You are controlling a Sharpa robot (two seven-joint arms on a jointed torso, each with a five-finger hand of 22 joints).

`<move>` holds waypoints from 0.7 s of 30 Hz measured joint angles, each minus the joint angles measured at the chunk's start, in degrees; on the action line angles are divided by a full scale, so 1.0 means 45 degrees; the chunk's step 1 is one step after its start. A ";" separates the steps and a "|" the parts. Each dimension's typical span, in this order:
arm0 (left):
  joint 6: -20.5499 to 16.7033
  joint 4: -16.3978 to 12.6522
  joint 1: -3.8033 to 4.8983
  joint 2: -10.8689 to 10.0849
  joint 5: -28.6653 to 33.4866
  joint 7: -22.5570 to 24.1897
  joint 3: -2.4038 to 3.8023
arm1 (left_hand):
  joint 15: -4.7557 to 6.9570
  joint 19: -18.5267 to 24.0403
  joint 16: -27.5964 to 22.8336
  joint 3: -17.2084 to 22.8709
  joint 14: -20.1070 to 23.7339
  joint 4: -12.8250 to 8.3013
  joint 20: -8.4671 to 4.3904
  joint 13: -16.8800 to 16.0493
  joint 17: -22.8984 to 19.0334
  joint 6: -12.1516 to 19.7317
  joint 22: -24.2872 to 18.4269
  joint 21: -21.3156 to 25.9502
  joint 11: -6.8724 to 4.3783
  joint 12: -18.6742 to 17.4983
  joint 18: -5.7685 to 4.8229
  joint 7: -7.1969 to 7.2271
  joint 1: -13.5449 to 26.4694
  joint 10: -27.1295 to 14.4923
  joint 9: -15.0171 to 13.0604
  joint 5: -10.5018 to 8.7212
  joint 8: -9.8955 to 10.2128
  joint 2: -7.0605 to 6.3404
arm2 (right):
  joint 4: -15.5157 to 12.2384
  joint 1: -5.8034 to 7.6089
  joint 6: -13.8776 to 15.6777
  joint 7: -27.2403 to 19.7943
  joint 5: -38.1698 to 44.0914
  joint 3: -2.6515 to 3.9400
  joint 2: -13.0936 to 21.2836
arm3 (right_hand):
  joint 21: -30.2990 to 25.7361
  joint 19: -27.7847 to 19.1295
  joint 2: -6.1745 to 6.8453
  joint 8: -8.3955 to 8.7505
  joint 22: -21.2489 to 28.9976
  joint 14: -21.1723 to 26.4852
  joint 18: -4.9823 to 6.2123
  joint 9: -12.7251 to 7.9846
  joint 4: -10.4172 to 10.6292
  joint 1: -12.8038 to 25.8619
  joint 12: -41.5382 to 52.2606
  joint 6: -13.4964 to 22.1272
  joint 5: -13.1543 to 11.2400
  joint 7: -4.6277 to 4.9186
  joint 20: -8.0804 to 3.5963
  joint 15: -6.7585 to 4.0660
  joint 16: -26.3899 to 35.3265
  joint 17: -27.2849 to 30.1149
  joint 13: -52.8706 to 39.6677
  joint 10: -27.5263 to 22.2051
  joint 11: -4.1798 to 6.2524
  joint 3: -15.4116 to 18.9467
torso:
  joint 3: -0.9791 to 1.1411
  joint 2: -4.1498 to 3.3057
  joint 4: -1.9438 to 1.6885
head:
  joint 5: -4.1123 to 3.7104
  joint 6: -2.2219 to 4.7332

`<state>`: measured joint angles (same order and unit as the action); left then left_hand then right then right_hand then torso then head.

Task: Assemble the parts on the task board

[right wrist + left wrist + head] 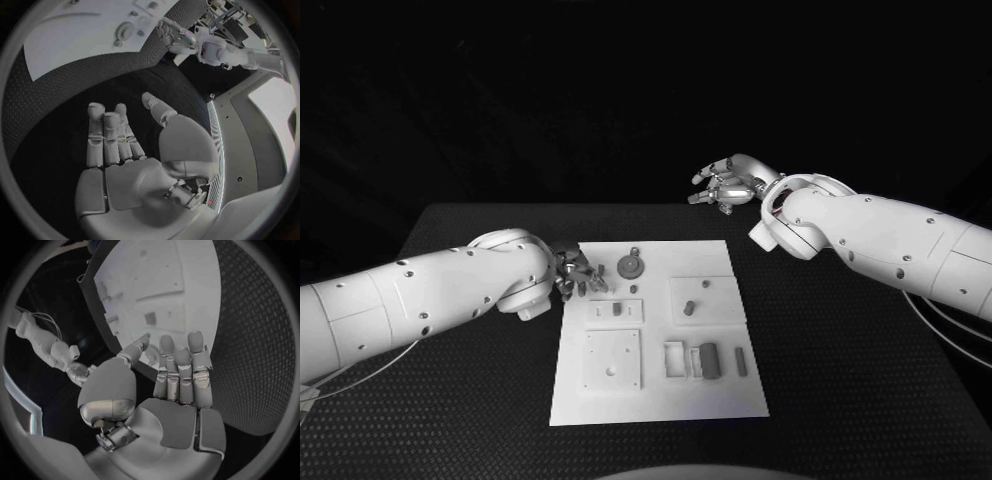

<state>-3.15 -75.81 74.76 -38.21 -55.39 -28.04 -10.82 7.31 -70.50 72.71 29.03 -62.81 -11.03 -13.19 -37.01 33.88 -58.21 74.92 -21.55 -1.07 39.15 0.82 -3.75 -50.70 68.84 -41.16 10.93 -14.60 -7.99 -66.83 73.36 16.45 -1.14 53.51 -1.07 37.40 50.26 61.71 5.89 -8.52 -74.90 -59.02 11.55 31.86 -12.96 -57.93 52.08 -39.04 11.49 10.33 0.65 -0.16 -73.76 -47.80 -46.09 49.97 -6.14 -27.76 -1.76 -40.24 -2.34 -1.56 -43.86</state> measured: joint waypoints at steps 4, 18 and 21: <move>-0.0269 0.0096 0.0485 -0.0273 0.0081 0.0201 0.0119 | -0.0242 0.0268 -0.0519 0.0066 0.0237 -0.0154 0.0270 0.0292 -0.0336 0.0425 -0.0154 0.0489 0.0213 -0.0420 -0.0001 -0.0364 -0.0149 -0.0334 0.0040 0.0000 0.0001 0.0011 | 0.0019 0.0000 -0.0001 -0.0001 0.0000 -0.0001 0.0045 | 0.0000 -0.0001 0.0000 0.0000 0.0000 0.0000 0.0000 -0.0011 0.0000 0.0000 0.0000 -0.0001 0.0000 -0.0001 0.0000 0.0000 0.0000 0.0000 0.0012 -0.0047 -0.0046 0.0000 | 0.0004 -0.0001 -0.0005 | 0.0000 0.0034; -0.0182 0.2579 0.0714 0.0911 -0.0437 0.0193 0.0113 | -0.0300 0.0190 -0.0703 0.0401 0.0256 0.2674 0.0349 0.0680 -0.0627 0.0579 -0.0405 0.1145 0.0253 -0.0779 -0.0002 -0.0335 0.1390 -0.0378 0.0374 -0.1697 0.0204 -0.1289 | 0.0064 0.0000 -0.0006 -0.0004 -0.0002 0.0000 0.0003 | 0.0000 -0.0020 0.0000 0.0000 0.0000 -0.0002 0.0006 -0.0010 0.0000 0.0000 -0.0001 -0.0015 0.0000 -0.0018 0.0020 -0.0001 0.0000 0.0011 0.0023 -0.0046 -0.0046 0.0000 | 0.0005 -0.0018 0.0000 | 0.0054 0.0084; 0.0084 0.3309 0.0713 0.1408 -0.0783 0.0158 0.0107 | -0.0310 0.0172 -0.0703 0.0482 0.0265 0.3137 0.0368 0.0680 -0.0628 0.0638 -0.0355 0.1177 0.0284 -0.0783 -0.0002 -0.0351 0.1415 -0.0355 0.0466 -0.1751 0.0228 -0.1444 | 0.0077 0.0000 -0.0009 -0.0005 -0.0003 0.0000 -0.0036 | 0.0000 -0.0021 0.0000 0.0000 0.0000 -0.0002 0.0007 -0.0010 0.0000 0.0000 -0.0001 -0.0016 0.0000 -0.0019 0.0020 -0.0001 0.0000 0.0011 0.0022 -0.0046 -0.0046 0.0000 | 0.0004 -0.0022 0.0013 | 0.0087 0.0090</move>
<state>-2.77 -60.92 77.97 -31.88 -58.92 -27.33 -10.34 5.92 -69.72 69.55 31.20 -61.62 3.09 -11.53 -33.95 31.06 -55.34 73.32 -16.25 0.21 35.63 0.81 -5.33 -44.33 67.24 -39.06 3.05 -13.57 -14.49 -66.48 73.36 16.41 -1.16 53.50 -1.07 37.24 50.26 61.62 5.89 -8.52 -74.90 -59.03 11.59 31.82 -12.96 -57.93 52.08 -39.11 11.49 10.25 0.74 -0.17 -73.76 -47.75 -45.99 49.76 -6.34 -27.76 -1.74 -40.34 -2.28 -1.17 -43.45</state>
